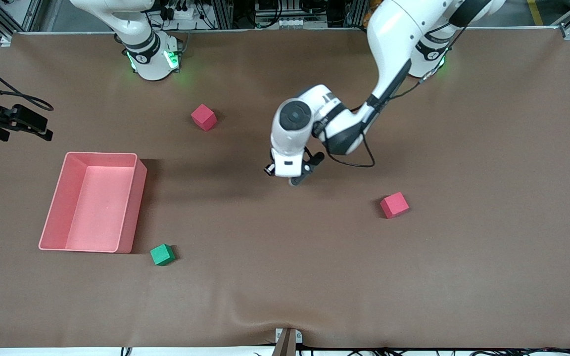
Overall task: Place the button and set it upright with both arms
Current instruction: 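Lift the button with the left gripper and set it upright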
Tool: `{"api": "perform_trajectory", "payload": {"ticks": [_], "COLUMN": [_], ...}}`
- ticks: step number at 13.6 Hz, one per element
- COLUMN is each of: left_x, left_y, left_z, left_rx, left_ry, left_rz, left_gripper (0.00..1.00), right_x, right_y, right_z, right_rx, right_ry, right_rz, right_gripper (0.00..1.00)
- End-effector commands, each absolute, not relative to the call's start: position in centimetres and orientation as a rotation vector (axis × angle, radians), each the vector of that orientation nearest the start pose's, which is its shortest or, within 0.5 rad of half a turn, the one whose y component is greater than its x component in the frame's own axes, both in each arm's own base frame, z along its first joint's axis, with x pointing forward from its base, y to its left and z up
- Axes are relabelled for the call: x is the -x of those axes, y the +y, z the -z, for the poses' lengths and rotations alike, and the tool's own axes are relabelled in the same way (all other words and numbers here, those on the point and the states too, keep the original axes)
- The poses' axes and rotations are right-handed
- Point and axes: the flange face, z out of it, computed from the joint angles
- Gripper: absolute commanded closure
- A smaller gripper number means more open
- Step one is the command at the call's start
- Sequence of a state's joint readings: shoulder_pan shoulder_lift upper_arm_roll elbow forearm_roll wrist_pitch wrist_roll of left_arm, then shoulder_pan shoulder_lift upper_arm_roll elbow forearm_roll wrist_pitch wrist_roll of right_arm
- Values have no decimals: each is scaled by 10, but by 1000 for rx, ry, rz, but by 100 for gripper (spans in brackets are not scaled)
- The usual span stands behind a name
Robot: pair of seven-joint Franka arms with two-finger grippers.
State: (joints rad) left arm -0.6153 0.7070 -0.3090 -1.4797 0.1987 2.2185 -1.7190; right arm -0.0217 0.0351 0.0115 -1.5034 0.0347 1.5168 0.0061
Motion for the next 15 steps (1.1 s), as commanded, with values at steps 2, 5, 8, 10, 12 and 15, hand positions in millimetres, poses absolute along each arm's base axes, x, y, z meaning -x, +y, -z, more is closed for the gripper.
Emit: {"api": "perform_trajectory", "payload": {"ticks": [2,5,8,10,12,15], "left_x": [-426,-394,-380,-373,-363,-358], "left_y": [-591,-612,-619,-620,-619,-617], "left_z": [-260,-224,-207,-196,-176,-156], "left_rx": [2977,2937,2924,2905,2846,2799], "left_ry": [-991,-796,-655,-562,-426,-340], "left_rz": [391,727,871,930,1020,1072], "left_gripper": [100,100,100,100,100,100], "right_x": [-565,-566,-567,-569,-572,-573], "right_y": [14,13,9,5,3,4], "right_z": [-635,-634,-633,-632,-630,-629], "right_rx": [3110,3110,3112,3112,3113,3113], "right_ry": [-2,1,11,23,28,26], "right_rz": [6,4,6,23,23,23], "right_gripper": [0,0,0,0,0,0]}}
